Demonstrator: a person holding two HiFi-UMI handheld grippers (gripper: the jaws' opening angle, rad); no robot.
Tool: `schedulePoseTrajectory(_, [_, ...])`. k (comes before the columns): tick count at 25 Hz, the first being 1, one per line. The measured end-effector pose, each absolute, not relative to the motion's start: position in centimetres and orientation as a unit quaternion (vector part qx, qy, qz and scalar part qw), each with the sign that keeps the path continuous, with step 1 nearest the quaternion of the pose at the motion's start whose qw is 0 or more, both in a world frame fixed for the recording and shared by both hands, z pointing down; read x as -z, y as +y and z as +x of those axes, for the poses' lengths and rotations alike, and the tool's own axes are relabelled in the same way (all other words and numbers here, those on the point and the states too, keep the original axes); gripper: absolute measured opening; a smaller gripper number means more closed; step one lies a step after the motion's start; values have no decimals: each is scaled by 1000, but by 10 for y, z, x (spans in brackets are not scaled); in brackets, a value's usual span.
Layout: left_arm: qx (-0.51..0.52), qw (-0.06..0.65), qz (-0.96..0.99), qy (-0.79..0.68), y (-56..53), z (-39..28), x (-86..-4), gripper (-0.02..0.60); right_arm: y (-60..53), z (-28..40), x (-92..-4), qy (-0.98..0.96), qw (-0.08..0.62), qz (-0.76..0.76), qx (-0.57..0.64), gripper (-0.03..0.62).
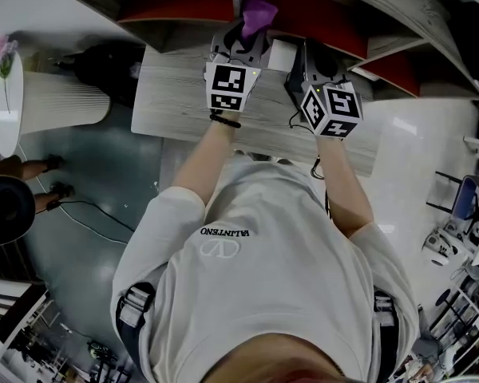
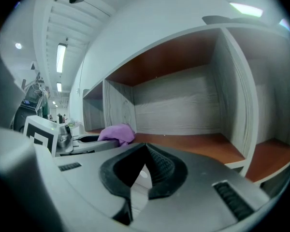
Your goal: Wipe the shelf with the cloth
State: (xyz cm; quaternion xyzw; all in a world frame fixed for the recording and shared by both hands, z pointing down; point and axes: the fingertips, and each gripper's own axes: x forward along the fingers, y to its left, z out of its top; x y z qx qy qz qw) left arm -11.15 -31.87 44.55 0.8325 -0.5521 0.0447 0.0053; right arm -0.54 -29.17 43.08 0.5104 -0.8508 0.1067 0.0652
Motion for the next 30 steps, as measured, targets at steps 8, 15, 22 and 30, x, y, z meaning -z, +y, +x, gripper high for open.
schedulePoseTrajectory(8, [-49, -23, 837, -544, -310, -109, -445, 104, -282, 22, -424, -845, 59, 522, -102, -2])
schedulePoseTrajectory(15, [-45, -41, 851, -522, -295, -100, -439, 104, -276, 47, -421, -838, 54, 535, -98, -2])
schedulePoseTrajectory(22, [-51, -49, 858, -509, -274, -88, -438, 104, -262, 81, -424, -828, 56, 548, -101, -2])
schedulePoseTrajectory(30, [-46, -45, 848, -527, -250, -98, -422, 104, -246, 121, -419, -818, 54, 564, -97, -2])
